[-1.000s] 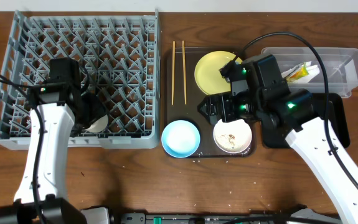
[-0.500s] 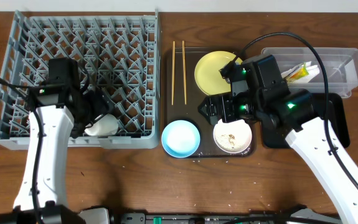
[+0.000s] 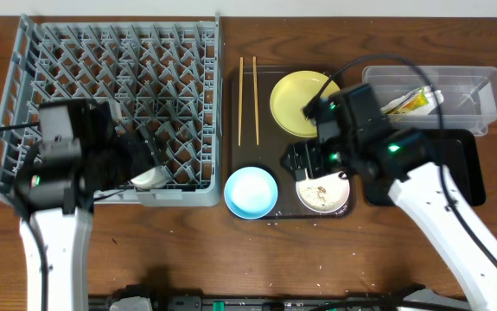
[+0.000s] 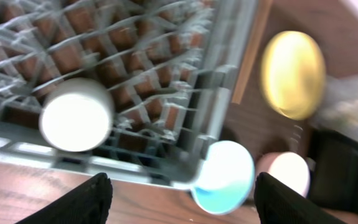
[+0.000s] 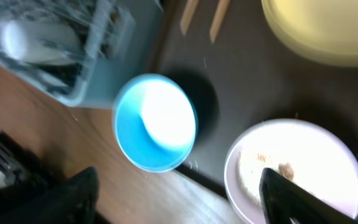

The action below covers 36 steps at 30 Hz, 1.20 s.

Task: Sort waste into correct bins and load items into the dishwasher
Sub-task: 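Place the white cup into the dish rack with the left gripper, then grasp the white rice cup rim with the right gripper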

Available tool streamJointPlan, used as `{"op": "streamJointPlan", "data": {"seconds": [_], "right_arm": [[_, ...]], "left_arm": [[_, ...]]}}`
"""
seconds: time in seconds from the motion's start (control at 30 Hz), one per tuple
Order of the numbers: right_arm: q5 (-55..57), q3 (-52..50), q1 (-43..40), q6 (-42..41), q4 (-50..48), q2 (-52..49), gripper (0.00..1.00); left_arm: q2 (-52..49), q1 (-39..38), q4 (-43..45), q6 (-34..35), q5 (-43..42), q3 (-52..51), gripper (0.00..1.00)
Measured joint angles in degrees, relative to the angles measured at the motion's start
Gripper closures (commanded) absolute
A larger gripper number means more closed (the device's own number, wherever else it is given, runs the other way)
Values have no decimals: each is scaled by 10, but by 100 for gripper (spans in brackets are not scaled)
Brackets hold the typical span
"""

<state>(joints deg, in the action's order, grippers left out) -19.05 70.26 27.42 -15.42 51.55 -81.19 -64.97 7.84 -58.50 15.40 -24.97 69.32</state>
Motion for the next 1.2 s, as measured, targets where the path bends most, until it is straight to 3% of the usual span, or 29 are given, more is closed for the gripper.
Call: {"op": "streamJointPlan", "data": {"seconds": [0.3,0.43,0.67,0.77,0.87,1.07,1.13,1.2], "right_arm": [[108,-74,13,-41,1,-39,26],[131,-74,13,-49,-16,-39,38],[136,-74,42,-53,-33,-54,44],[153,-73,68,-62,-38,-96,52],[174,-73,83,-82,-38,-143,53],[187,-73,84,-109,-68,-194,89],[188,-73,86,-115,-72,-198,91],[191,-73,87,-123,-73,-198,81]], "left_arm": [[115,0,-1,-68,-63,0,19],[120,0,-5,-78,-80,0,19],[110,0,-4,-82,-103,0,19],[108,0,-5,-82,-107,0,19],[108,0,-10,-82,-108,0,16],[108,0,-18,-84,-109,0,10],[108,0,-18,-84,-109,0,9],[108,0,-18,-84,-109,0,6]]}}
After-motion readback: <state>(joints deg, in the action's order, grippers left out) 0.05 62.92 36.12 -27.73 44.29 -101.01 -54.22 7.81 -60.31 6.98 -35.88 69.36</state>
